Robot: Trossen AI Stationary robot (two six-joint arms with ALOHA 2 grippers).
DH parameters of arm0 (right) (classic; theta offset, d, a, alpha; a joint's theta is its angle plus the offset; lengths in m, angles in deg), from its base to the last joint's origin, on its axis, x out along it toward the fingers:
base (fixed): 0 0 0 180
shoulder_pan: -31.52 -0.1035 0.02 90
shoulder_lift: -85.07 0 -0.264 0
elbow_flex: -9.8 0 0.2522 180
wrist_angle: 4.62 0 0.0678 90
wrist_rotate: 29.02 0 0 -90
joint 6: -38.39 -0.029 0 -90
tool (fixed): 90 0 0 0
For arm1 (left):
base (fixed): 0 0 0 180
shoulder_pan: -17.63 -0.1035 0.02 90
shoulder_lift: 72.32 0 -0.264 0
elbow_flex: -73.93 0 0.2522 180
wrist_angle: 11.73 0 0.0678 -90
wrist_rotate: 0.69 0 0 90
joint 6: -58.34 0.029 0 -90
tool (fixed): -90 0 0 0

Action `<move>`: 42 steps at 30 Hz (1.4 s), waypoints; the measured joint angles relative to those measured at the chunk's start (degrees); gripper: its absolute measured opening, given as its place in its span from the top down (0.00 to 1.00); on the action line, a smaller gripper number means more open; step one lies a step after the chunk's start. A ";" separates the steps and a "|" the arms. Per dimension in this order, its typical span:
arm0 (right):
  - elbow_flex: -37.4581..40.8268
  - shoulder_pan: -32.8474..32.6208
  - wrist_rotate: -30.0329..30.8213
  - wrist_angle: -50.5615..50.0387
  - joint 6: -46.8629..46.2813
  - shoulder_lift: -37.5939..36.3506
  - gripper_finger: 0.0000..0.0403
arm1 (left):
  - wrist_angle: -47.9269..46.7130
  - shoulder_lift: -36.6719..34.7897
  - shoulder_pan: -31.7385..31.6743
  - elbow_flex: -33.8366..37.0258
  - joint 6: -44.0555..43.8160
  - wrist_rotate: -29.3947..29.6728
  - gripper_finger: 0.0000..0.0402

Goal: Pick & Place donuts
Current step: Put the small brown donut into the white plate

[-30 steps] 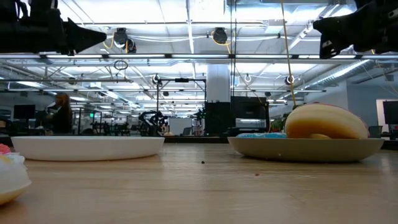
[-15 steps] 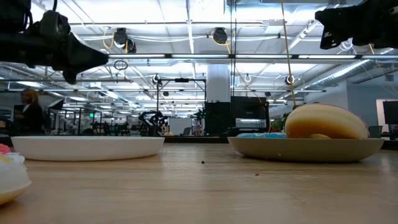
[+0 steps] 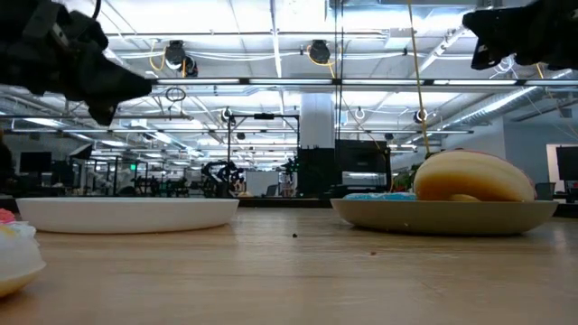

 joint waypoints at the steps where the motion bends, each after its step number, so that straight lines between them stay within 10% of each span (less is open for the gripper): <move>1: 0.00 0.00 0.02 -0.55 0.70 -0.34 1.00 | -0.39 1.34 0.78 -1.30 0.13 1.28 0.88; 7: 0.00 0.00 0.24 -0.69 1.48 -0.55 1.00 | -9.67 12.24 6.26 -14.20 2.17 3.87 0.88; 17: 0.02 0.04 1.73 -4.69 3.41 -0.55 1.00 | -50.27 36.43 16.03 -41.08 -25.89 2.70 0.88; 27: 0.02 -0.02 1.51 -1.70 -7.15 -0.83 1.00 | -51.79 53.85 25.37 -49.11 -26.87 -1.36 0.88; 34: -0.97 -0.02 1.49 -6.23 -7.61 -4.65 1.00 | -51.64 55.29 31.07 -49.58 -28.39 9.90 0.88; 42: -1.18 -0.02 0.09 -17.62 -9.39 -14.10 1.00 | -52.13 54.18 34.08 -49.60 -28.53 8.39 0.88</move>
